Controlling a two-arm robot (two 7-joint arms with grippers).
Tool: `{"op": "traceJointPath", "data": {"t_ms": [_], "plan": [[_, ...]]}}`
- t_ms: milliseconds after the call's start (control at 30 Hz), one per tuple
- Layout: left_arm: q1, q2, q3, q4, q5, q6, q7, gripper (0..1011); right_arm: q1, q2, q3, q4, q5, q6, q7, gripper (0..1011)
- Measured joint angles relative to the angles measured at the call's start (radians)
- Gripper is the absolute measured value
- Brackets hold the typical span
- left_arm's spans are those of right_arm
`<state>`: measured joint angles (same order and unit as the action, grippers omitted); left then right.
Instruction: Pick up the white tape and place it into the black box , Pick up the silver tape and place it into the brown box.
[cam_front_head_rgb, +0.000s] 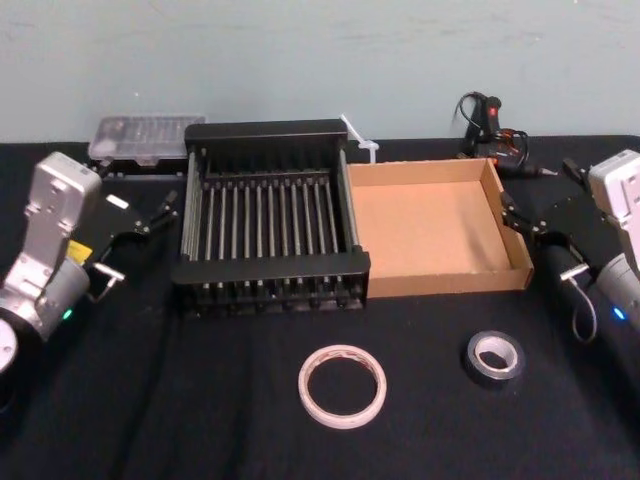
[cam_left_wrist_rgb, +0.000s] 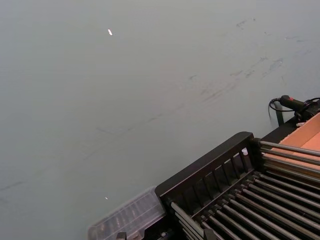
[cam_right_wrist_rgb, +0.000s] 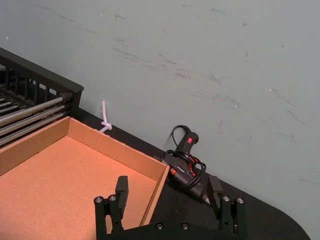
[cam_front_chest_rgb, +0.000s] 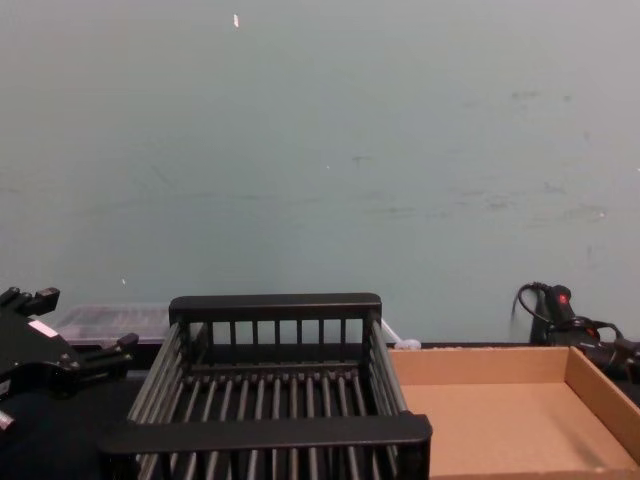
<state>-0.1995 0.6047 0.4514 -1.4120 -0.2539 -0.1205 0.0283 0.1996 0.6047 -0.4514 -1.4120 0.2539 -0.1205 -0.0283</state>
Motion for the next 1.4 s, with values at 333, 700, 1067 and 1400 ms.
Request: {"op": "traceJointPath", "data": {"t_ms": [333,700,1067,1400], "plan": [[0.000,0.000,0.000,0.000,0.000,0.000,0.000,1001,0.000,0.000,0.000,0.000,0.000,0.000,0.000,1002],[0.000,0.000,0.000,0.000,0.000,0.000,0.000,1001,-0.027,0.008,0.019,-0.032,0.007,0.002,0.005,1002],[0.000,0.000,0.000,0.000,0.000,0.000,0.000,1001,-0.137,0.038,0.102,-0.158,0.103,0.047,0.054,1002],[0.000,0.000,0.000,0.000,0.000,0.000,0.000,1001,-0.233,0.077,0.148,-0.255,0.135,0.061,0.102,1002]]}}
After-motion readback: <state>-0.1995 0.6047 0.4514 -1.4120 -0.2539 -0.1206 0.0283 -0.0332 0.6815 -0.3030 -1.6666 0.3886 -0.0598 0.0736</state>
